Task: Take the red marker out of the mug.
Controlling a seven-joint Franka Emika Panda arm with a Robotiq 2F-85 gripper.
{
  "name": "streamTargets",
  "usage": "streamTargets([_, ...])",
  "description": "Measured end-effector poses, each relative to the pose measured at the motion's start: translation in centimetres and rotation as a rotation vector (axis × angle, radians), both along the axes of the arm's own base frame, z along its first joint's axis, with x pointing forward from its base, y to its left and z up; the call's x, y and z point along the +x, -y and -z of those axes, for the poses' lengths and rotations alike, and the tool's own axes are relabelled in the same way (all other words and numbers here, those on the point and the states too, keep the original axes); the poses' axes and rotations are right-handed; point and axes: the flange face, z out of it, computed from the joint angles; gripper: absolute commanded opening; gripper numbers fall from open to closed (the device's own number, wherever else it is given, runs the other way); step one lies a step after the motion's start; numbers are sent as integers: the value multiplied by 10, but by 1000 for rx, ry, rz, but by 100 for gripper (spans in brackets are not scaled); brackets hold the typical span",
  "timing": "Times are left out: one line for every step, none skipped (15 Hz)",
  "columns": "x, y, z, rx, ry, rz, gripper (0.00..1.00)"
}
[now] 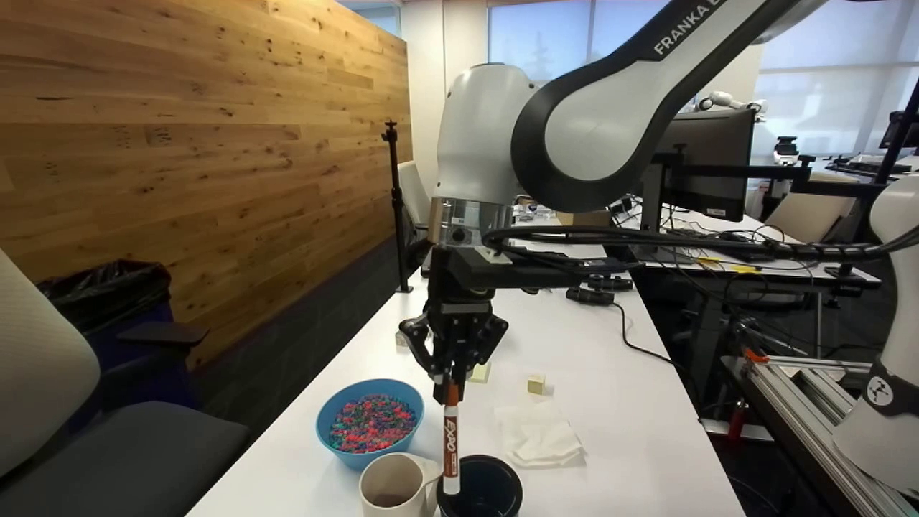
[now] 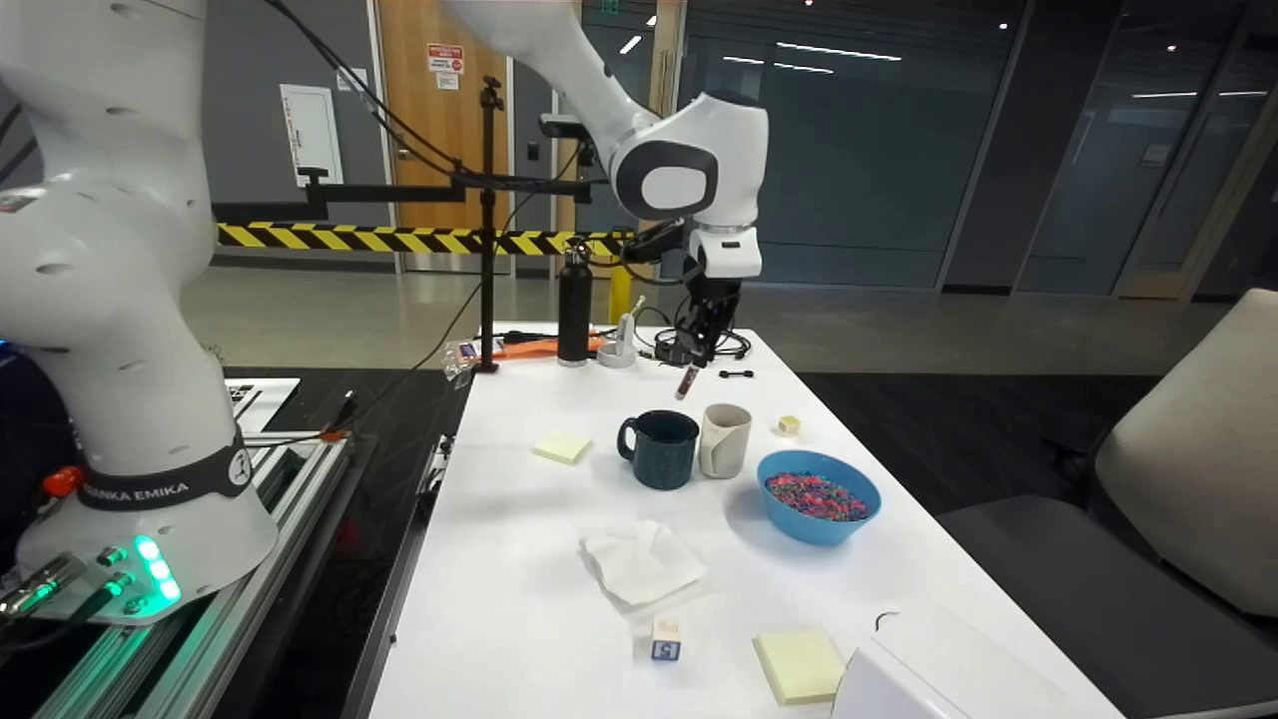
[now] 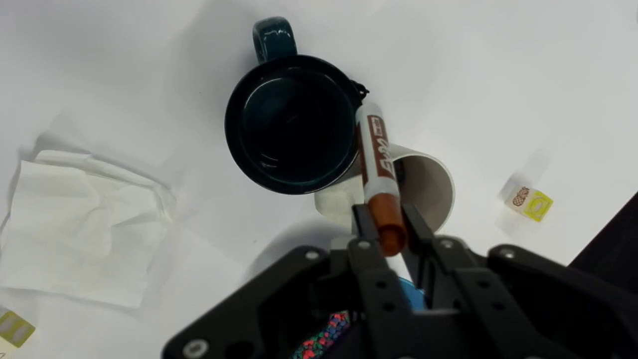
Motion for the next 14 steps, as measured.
streamTargets([1, 5, -2, 1, 7, 10, 4])
streamTargets([4, 12, -3, 3, 18, 29, 4])
streamTargets([7, 22, -5, 7, 27, 54, 4])
streamTargets([9, 33, -6, 12, 34, 83, 4])
streamTargets([12, 46, -7, 16, 43, 114, 4])
streamTargets([13, 58, -7, 17, 48, 144, 4])
streamTargets([14, 70, -6, 16, 50, 170, 4])
streamTargets([13, 81, -5, 13, 52, 195, 4])
streamTargets([11, 91, -3, 10, 54, 217, 4])
streamTargets([8, 99, -1, 8, 54, 236, 4])
streamTargets([5, 107, 1, 5, 54, 254, 4])
streamTargets([2, 113, 3, 2, 54, 267, 4])
streamTargets([-2, 119, 6, 0, 52, 280, 4])
streamTargets([-5, 123, 8, -2, 52, 292, 4])
